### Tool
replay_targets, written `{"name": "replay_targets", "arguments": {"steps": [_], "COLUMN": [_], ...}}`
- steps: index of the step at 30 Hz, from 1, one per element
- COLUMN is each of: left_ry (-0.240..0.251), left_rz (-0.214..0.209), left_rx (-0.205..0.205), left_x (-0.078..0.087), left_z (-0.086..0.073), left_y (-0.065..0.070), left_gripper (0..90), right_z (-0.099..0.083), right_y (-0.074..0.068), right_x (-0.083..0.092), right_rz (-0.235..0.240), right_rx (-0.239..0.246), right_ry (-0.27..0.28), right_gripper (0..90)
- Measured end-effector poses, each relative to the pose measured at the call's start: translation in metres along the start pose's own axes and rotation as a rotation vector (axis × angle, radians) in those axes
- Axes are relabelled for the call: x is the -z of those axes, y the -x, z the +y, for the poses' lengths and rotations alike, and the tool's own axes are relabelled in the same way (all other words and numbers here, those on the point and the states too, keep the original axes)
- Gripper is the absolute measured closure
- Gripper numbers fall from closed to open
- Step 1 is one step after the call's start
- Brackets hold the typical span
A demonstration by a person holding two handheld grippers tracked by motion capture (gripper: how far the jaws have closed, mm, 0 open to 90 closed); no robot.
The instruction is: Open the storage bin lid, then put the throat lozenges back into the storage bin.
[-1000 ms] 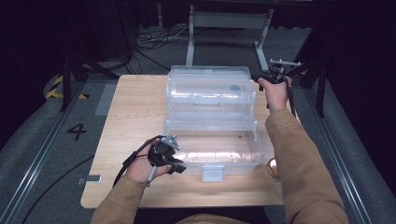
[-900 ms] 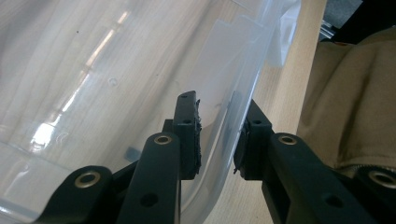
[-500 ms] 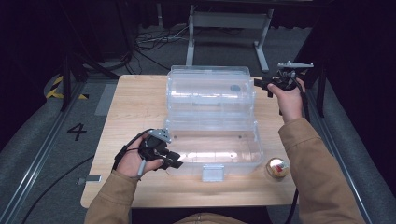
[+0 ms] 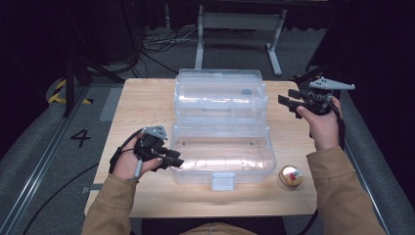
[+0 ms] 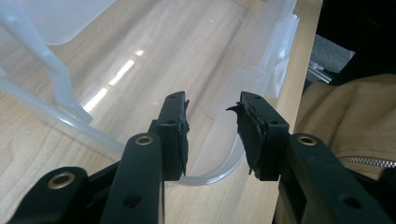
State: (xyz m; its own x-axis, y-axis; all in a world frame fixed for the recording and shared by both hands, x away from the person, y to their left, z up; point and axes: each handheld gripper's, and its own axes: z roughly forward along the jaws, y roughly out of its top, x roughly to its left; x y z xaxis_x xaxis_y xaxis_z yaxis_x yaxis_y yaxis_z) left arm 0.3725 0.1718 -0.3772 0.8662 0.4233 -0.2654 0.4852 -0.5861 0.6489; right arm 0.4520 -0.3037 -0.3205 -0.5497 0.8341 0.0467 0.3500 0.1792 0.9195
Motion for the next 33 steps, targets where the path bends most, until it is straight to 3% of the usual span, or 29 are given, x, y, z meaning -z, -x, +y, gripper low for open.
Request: {"name": "replay_targets", "arguments": {"steps": [6,12,15,19,25,28,33], "left_ry": [0.018,0.033,0.036,0.048,0.038,0.035,0.038], "left_rz": [0.015,0.02,0.034,0.041,0.059,0.065,0.073], "left_rx": [0.02,0.041,0.052,0.052,0.051,0.055,0.063], "left_x": [0.007,0.011,0.015,0.02,0.022,0.023,0.025], "left_z": [-0.001,-0.002,-0.001,0.0,0.001,0.002,0.002], "left_y": [-0.004,-0.009,-0.012,-0.015,-0.017,-0.019,-0.021], "left_gripper": [62.3,61.9,61.8,61.7,60.9,60.7,59.5], "right_z": [-0.017,-0.031,-0.043,-0.051,-0.063,-0.073,-0.081], "right_y": [-0.005,-0.009,-0.009,-0.01,-0.011,-0.009,-0.008], "right_x": [0.025,0.045,0.055,0.061,0.072,0.077,0.078], "right_rz": [-0.01,0.01,0.039,0.03,0.022,0.022,0.029], "right_rx": [0.004,-0.007,-0.021,0.017,0.015,0.0,-0.019], "right_ry": [0.021,0.054,0.02,-0.021,-0.05,-0.102,-0.135], "right_gripper": [46.4,46.4,46.1,42.5,38.0,34.4,32.5]}}
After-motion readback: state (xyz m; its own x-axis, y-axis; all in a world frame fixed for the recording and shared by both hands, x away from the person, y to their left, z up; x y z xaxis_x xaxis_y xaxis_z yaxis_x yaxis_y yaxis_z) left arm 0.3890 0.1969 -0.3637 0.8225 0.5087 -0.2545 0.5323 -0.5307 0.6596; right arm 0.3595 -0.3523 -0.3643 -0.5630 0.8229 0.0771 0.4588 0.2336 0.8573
